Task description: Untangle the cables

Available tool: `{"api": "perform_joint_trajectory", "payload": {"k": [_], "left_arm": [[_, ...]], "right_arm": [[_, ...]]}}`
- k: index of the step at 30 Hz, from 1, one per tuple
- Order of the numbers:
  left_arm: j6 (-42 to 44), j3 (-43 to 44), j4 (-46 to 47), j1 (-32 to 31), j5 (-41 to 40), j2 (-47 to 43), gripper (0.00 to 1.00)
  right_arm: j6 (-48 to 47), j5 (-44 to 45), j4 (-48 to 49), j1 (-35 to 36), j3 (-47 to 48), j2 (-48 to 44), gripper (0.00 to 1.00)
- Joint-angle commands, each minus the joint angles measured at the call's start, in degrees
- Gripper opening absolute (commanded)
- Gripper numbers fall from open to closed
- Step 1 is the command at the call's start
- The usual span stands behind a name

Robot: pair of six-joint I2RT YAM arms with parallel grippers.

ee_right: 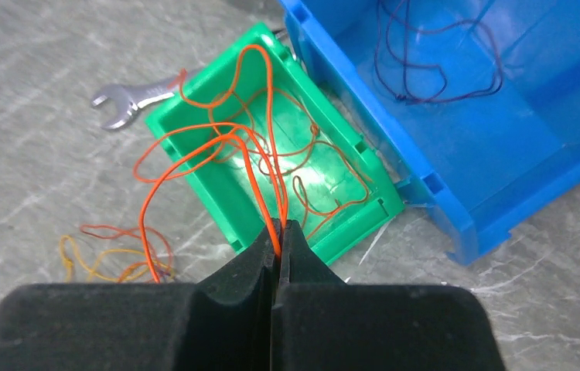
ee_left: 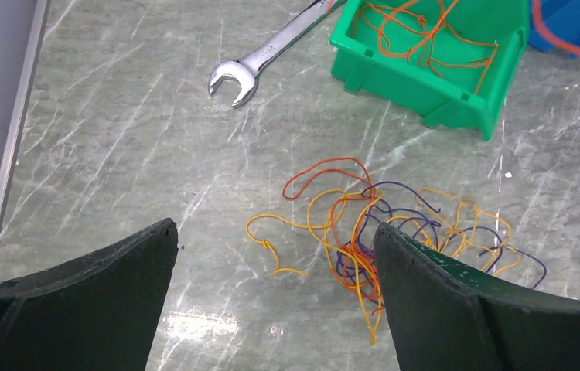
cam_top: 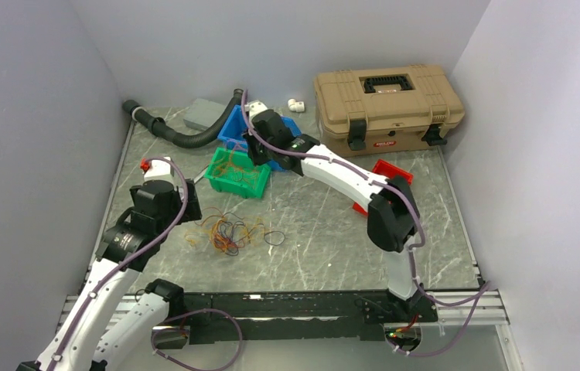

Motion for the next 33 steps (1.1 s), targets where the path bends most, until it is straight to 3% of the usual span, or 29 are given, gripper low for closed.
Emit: {"api": "perform_joint_trajectory", "payload": {"k": [1, 18, 24, 33], "left_arm": [[1.28, 0.38, 2.03, 0.18, -2.87, -0.44, 0.99], [1.21, -0.68, 2.81, 0.26, -2.63, -1.48, 0.99], [1.48, -0.98, 3.03, 0.25, -1.79, -0.86, 0.99], [2.42, -0.44, 2.61, 0.46, 4.87, 5.50, 0.99]], "right_arm": [[-2.60, 1.41, 0.70, 0.13, 2.33, 4.40, 0.00], [-6.16, 5.10, 2.04, 0.51, 14.46, 22.68, 0.00], [-7.96, 9.31, 5.67, 1.75, 10.13, 22.21, 0.00], [-6.30, 8.82, 7.31, 2.65, 2.01, 7.96, 0.39]]}}
